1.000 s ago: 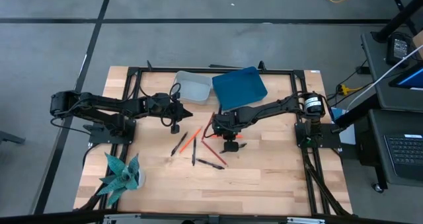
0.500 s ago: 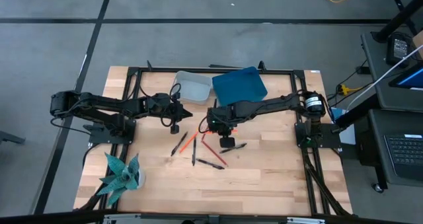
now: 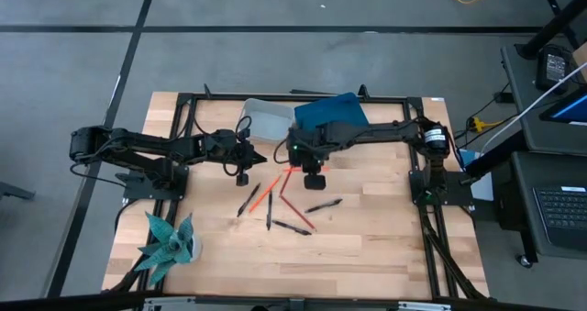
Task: Sort pens & pencils
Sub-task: Put the orange pencil into the blue bin
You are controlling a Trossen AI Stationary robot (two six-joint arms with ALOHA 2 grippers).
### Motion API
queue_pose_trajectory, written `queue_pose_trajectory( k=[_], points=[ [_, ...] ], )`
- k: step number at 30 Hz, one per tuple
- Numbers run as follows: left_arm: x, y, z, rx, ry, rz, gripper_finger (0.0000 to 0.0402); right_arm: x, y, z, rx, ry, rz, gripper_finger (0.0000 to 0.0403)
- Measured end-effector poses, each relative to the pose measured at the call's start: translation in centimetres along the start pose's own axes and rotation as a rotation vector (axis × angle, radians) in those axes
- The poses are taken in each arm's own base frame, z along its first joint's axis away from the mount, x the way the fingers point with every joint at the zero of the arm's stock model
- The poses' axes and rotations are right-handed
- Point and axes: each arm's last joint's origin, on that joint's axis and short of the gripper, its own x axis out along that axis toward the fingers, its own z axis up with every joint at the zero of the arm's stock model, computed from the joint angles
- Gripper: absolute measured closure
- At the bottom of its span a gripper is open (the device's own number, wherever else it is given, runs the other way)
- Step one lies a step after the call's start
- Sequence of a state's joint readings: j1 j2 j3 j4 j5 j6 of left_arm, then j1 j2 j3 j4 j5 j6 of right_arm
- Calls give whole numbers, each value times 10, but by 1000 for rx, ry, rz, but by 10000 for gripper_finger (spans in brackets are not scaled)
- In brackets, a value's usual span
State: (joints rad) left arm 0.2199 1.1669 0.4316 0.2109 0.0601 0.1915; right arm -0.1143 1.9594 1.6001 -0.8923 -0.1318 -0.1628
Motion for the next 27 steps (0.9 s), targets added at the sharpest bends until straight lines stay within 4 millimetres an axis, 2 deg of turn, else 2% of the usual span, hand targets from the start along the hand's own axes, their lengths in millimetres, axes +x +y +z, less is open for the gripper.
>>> queue_pose_trajectory(
  k=[6, 16, 27],
  points=[
    [0, 0, 0, 1, 1, 0, 388, -2, -15, -3, 16, -4, 36, 377],
    [0, 0, 0, 4, 1, 0, 388, -7, -23, -7, 12, -3, 33, 377],
    [0, 0, 0, 4, 3, -1, 388, -35, -19, -8, 21, -58, 3, 377]
  ],
)
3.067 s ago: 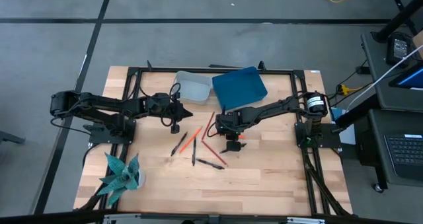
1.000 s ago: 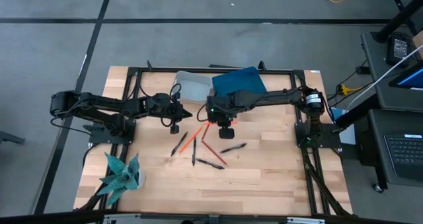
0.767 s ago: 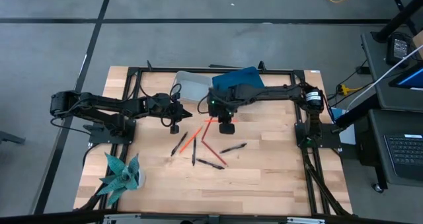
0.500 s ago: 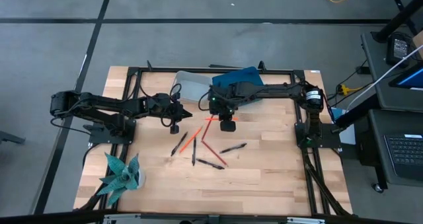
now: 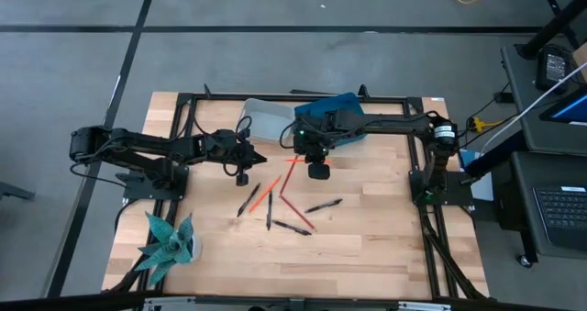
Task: Sort pens & pencils
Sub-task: Put the orange pencil into the blue bin
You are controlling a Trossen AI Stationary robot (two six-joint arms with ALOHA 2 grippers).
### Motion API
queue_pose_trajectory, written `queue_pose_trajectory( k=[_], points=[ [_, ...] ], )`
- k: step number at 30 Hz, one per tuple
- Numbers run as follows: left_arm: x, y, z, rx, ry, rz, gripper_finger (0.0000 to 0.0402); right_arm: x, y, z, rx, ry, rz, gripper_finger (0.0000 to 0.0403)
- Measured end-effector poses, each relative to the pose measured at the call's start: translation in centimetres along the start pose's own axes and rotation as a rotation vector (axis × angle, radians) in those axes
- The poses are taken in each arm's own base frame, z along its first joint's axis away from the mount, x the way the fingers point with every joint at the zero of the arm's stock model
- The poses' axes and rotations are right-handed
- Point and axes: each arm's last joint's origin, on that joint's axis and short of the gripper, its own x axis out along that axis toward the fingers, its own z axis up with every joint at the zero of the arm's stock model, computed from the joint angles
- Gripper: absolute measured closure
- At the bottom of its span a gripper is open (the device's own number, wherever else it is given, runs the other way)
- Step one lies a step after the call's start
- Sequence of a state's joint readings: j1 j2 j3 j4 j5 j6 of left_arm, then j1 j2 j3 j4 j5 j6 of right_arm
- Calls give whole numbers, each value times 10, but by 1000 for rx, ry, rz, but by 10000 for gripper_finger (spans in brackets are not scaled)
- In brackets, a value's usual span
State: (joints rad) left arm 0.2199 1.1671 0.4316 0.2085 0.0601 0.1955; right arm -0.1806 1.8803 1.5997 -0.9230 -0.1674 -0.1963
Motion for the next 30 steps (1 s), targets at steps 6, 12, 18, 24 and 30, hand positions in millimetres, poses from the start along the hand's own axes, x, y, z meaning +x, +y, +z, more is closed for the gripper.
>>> queue_pose_trajectory(
  k=[6, 12, 18, 24, 30],
  points=[
    [0, 0, -2, -1, 23, -5, 388, -10, 1, -2, 4, 5, -42, 377],
    [0, -1, -3, -2, 29, -6, 388, -15, -2, -5, 22, 10, -46, 377],
    [0, -1, -3, -3, 36, -7, 388, -16, -10, -7, 42, 13, -54, 377],
    [0, -1, -3, -3, 36, -4, 388, -17, -12, -7, 25, 8, -57, 377],
    [0, -1, -4, -38, 39, -4, 388, -17, -15, -6, 18, -9, -52, 377]
  ],
)
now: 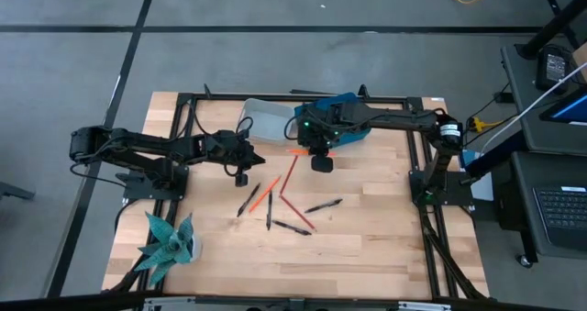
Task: Sort pens & pencils
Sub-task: Put the orange pencil into the blue bin
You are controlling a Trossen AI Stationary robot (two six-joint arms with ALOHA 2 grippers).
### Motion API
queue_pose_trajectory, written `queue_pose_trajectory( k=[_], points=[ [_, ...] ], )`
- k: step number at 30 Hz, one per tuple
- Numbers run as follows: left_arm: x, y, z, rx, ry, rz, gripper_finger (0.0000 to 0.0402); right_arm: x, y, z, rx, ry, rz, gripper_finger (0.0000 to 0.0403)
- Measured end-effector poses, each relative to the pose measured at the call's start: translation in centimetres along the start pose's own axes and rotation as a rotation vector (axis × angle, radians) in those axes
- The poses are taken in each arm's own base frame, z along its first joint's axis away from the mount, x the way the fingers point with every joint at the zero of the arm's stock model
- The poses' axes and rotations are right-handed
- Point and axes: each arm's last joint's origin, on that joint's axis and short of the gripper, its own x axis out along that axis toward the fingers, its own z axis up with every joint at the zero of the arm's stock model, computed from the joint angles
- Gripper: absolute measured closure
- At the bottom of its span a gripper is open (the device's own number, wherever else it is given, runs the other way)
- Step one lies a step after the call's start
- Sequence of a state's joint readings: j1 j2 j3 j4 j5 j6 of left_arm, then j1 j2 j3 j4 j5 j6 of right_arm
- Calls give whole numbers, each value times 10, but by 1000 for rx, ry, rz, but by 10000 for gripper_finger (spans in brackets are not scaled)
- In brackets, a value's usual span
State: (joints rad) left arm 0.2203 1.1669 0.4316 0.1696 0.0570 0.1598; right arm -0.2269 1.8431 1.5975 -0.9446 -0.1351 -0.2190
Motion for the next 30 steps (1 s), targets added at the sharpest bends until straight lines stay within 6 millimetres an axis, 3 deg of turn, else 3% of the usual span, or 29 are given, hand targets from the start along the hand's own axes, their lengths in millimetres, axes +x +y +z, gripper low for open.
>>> queue_pose_trajectory(
  k=[12, 19, 30],
  points=[
    [0, 0, 0, 1, 2, 4, 388, 21, -30, -38, 117, 30, 11, 377],
    [0, 1, 0, 4, 4, 24, 388, 7, -43, -52, 135, -21, 13, 377],
    [0, 1, 0, 8, 1, 24, 388, -21, -51, -80, 112, -306, -26, 377]
  ],
)
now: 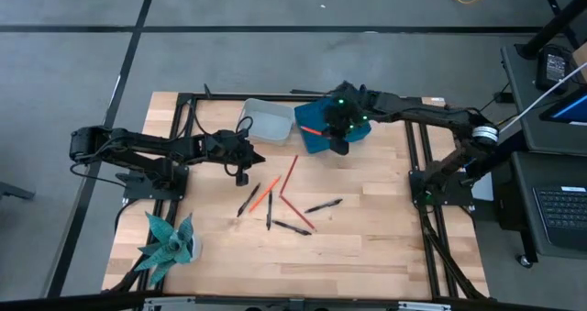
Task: Sort pens & pencils
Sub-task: Put the orange pencil into the blue bin
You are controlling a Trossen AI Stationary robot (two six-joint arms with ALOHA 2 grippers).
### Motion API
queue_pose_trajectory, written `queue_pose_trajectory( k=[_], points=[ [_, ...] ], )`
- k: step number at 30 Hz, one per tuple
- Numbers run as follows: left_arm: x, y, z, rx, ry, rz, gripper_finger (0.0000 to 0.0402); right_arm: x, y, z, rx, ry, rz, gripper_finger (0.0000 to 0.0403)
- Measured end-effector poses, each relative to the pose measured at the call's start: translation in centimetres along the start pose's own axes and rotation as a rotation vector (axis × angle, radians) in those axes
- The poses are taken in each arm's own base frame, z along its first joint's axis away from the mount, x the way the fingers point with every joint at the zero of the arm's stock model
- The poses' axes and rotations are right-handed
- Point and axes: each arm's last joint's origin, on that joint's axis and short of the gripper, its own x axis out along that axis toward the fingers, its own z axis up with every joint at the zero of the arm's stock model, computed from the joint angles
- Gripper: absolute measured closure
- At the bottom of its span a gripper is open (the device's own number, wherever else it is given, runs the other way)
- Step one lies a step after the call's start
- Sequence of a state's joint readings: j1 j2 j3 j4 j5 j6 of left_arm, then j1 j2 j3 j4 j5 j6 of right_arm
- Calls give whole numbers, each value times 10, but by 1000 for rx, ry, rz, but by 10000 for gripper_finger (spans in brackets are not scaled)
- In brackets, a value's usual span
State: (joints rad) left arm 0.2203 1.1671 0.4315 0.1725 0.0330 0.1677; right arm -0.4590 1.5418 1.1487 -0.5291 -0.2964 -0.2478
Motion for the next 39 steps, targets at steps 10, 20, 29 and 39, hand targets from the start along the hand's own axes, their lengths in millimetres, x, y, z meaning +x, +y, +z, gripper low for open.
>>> queue_pose_trajectory(
  k=[10, 20, 29, 39],
  points=[
    [0, 0, 1, 1, -11, 1, 388, -3, -5, -31, -26, -186, -56, 377],
    [0, 0, 3, 4, -33, 5, 388, -1, -27, -46, -33, -300, -148, 377],
    [0, 0, 3, 53, -32, 6, 388, -6, -40, -51, -8, -302, -201, 377],
    [0, 0, 3, 54, -32, 6, 388, -7, -45, -52, -7, -273, -299, 377]
  ],
)
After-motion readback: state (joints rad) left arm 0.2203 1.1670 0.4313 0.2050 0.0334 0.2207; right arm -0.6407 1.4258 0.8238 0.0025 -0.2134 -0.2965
